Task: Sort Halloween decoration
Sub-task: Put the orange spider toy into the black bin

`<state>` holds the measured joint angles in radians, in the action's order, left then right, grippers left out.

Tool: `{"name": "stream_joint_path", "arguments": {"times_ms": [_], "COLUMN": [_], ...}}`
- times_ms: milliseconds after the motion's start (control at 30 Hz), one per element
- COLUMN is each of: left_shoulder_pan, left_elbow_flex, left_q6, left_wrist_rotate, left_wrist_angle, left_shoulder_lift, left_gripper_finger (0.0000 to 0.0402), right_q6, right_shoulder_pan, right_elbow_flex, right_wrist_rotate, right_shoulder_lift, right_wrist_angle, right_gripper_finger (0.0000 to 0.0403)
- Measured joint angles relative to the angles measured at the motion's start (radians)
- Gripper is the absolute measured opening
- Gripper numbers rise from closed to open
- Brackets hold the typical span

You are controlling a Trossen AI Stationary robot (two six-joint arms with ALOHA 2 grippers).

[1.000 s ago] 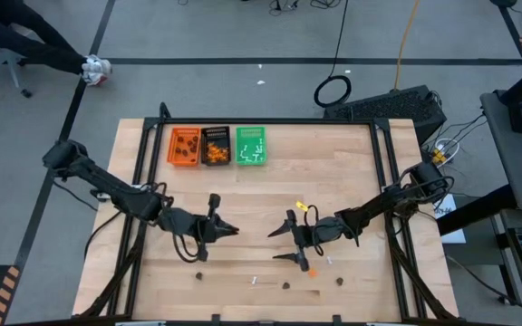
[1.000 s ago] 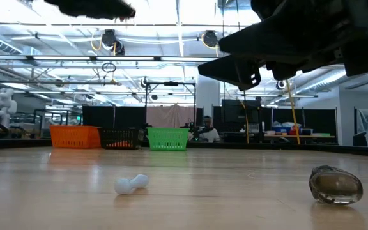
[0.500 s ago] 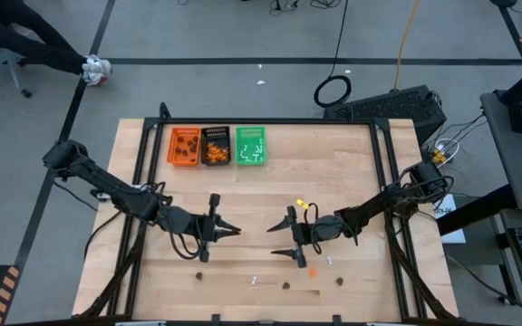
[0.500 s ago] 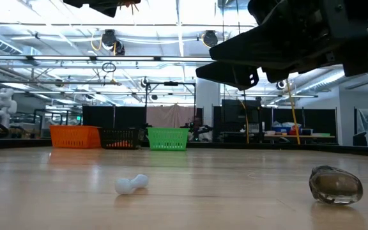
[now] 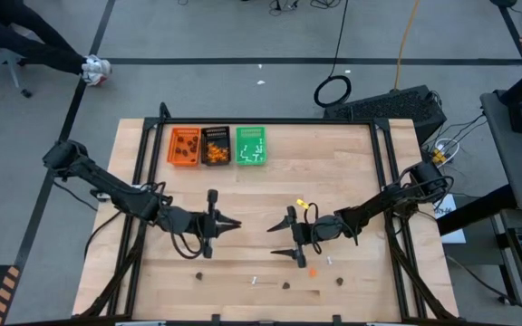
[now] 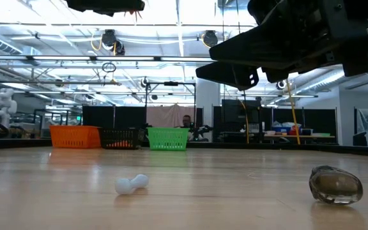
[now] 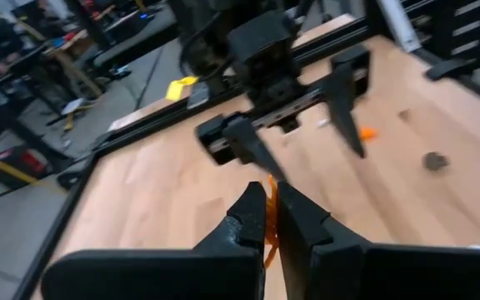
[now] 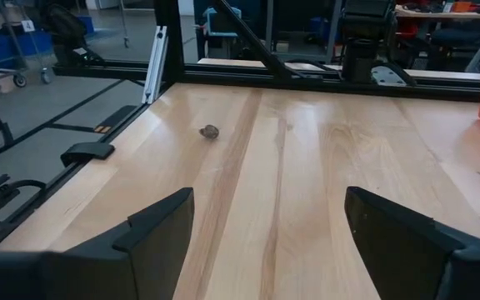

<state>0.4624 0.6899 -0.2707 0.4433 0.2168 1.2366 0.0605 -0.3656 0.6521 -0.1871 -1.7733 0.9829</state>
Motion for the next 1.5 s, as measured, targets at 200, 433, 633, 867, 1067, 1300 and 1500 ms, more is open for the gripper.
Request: {"name": "stream_joint_path", "arguments": {"times_ms": [200, 433, 633, 867, 1067, 1300, 1500], "left_shoulder_pan": [-0.081, -0.266, -0.467, -0.681, -0.843, -0.985, -1.043], "left_elbow_flex": [0.000, 0.000, 0.000, 0.000, 0.000, 0.001, 0.001], "left_q6": [0.002, 0.084, 0.187, 0.189, 0.214, 0.240, 0.240], "left_wrist_rotate": [0.016, -0.021, -0.058, -0.134, -0.161, -0.289, -0.298], "left_wrist_angle": [-0.041, -0.174, -0.346, -0.454, -0.508, -0.494, -0.453], "left_shoulder_lift": [0.000, -0.043, -0.098, -0.100, -0.068, 0.015, 0.107], "left_gripper_finger": [0.0011, 0.0011, 0.0011, 0.0011, 0.0011, 0.0011, 0.0011], "right_q6": [0.005, 0.006, 0.006, 0.006, 0.006, 0.018, 0.032], "right_shoulder_pan": [0.000, -0.001, -0.001, -0.001, -0.001, -0.001, -0.001], "right_elbow_flex": [0.000, 0.000, 0.000, 0.000, 0.000, 0.000, 0.000], "right_wrist_rotate": [0.000, 0.000, 0.000, 0.004, 0.004, 0.004, 0.005], "right_shoulder_lift": [0.000, 0.000, 0.000, 0.000, 0.000, 0.000, 0.000], "right_wrist_angle": [0.000, -0.011, -0.045, -0.022, -0.023, -0.023, -0.023], "right_gripper_finger": [0.0297, 0.0297, 0.0297, 0.0297, 0.0297, 0.0297, 0.0297]}}
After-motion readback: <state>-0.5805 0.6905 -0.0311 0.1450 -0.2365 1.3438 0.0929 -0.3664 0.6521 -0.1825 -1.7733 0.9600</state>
